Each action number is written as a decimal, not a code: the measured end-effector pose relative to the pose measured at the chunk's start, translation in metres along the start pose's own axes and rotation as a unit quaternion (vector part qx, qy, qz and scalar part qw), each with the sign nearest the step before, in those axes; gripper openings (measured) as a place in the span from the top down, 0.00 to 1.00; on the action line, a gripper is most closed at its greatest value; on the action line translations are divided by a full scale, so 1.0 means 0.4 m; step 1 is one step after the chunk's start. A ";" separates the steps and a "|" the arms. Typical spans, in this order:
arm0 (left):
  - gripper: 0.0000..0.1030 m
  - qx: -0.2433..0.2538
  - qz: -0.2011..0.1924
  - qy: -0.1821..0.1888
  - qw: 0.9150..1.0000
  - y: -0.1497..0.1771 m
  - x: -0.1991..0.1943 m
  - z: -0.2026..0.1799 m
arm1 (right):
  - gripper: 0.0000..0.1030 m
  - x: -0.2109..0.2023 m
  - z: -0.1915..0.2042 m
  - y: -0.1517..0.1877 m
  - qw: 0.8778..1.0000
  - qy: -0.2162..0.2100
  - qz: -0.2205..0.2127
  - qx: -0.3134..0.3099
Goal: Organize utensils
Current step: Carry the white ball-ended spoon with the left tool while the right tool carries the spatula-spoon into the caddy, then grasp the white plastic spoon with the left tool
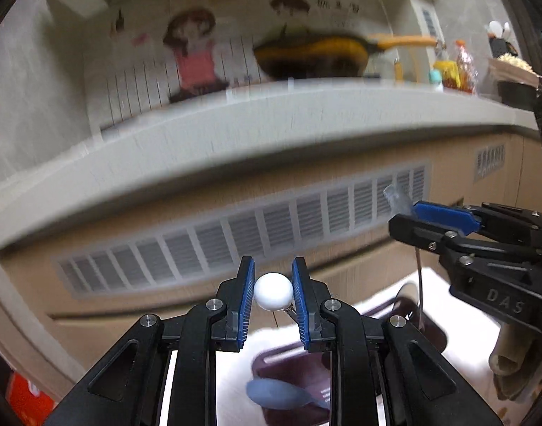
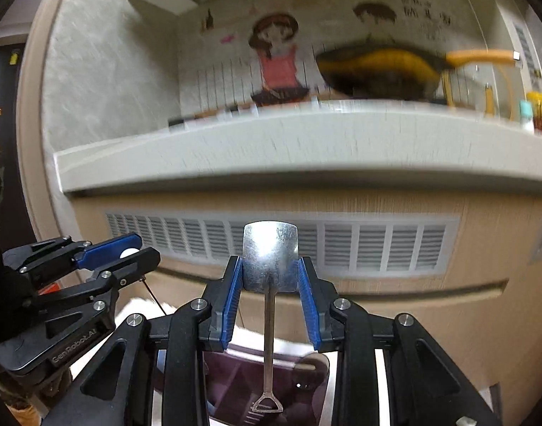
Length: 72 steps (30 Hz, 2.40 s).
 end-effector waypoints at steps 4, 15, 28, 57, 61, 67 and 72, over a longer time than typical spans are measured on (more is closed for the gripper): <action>0.78 -0.018 0.039 0.015 0.999 0.086 0.059 -0.014 | 0.71 0.052 -0.023 0.078 0.999 0.003 0.033 0.001; 0.71 -0.065 0.092 0.033 0.993 0.174 0.047 -0.020 | 0.63 0.065 -0.024 0.229 0.994 -0.004 0.111 -0.006; 0.40 -0.083 0.132 0.019 0.988 0.270 -0.173 -0.007 | 0.21 -0.187 0.006 0.246 0.989 0.030 0.113 -0.094; 0.45 0.027 0.201 0.203 0.958 0.520 -0.436 -0.423 | 0.16 -0.538 -0.049 0.609 0.965 0.016 0.255 -0.058; 0.44 0.016 0.210 0.176 0.962 0.527 -0.424 -0.383 | 0.29 -0.507 -0.052 0.640 0.958 0.022 0.279 -0.065; 0.44 -0.062 0.227 0.132 0.963 0.548 -0.394 -0.278 | 0.44 -0.471 -0.089 0.655 0.952 0.045 0.296 -0.065; 0.44 -0.088 0.248 0.118 0.958 0.588 -0.371 -0.269 | 0.44 -0.457 -0.089 0.652 0.953 0.045 0.294 -0.057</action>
Point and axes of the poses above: each gripper's, at about its wrist camera, not at the fingertips, and x roughly the way its jaws point, z to its left, y to its underside, the point moved 8 cm from there along x, roughly the way its jaws point, and after that the axes turned 7 degrees about -z, right-handed, at the moved point
